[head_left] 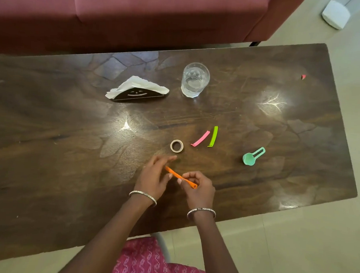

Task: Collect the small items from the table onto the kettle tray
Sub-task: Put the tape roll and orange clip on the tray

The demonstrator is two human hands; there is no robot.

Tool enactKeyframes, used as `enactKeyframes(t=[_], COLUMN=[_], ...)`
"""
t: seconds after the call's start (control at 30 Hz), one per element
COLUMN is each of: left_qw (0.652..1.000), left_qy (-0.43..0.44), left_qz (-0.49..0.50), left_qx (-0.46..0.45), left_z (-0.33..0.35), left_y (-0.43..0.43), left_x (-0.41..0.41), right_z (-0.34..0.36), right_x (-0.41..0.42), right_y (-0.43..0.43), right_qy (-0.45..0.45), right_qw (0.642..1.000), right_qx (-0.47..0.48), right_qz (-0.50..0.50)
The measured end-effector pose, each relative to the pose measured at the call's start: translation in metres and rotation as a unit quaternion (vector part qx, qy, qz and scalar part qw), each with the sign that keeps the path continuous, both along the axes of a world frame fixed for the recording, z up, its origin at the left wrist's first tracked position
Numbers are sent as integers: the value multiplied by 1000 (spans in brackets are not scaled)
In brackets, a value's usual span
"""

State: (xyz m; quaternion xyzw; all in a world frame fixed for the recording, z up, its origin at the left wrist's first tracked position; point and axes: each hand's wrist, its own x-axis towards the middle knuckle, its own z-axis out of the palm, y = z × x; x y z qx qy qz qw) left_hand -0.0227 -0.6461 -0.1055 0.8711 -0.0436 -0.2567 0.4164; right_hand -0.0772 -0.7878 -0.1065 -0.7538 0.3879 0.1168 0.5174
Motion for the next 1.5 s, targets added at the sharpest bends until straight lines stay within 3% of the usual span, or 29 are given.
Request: enactKeyframes(t=[0.13, 0.27, 0.33, 0.43, 0.57, 0.67, 1.0, 1.5], left_qw=[986, 995, 996, 985, 963, 948, 910, 859], left_qy=[-28, -30, -8, 44, 110, 130, 124, 110], left_qz=[-124, -33, 57, 166, 242, 283, 379, 471], left_qx=[104, 90, 63, 28, -40, -63, -114, -170], left_z=[-2, -7, -10, -15, -19, -16, 1, 54], left_y=[9, 14, 19, 31, 46, 57, 113, 327], left_x=[17, 21, 19, 13, 2, -3, -10, -42], right_z=[4, 0, -8, -20, -34, -37, 4, 53], right_x=[17, 43, 57, 79, 97, 100, 80, 53], right_y=[3, 1, -1, -2, 9, 19, 91, 314], right_qy=[-17, -35, -44, -45, -9, 8, -72, -172], right_qw=[998, 990, 997, 990, 937, 909, 957, 942], right_qx=[64, 131, 43, -101, -199, -260, -164, -91], right_qz=[21, -38, -40, 89, 288, 327, 226, 273])
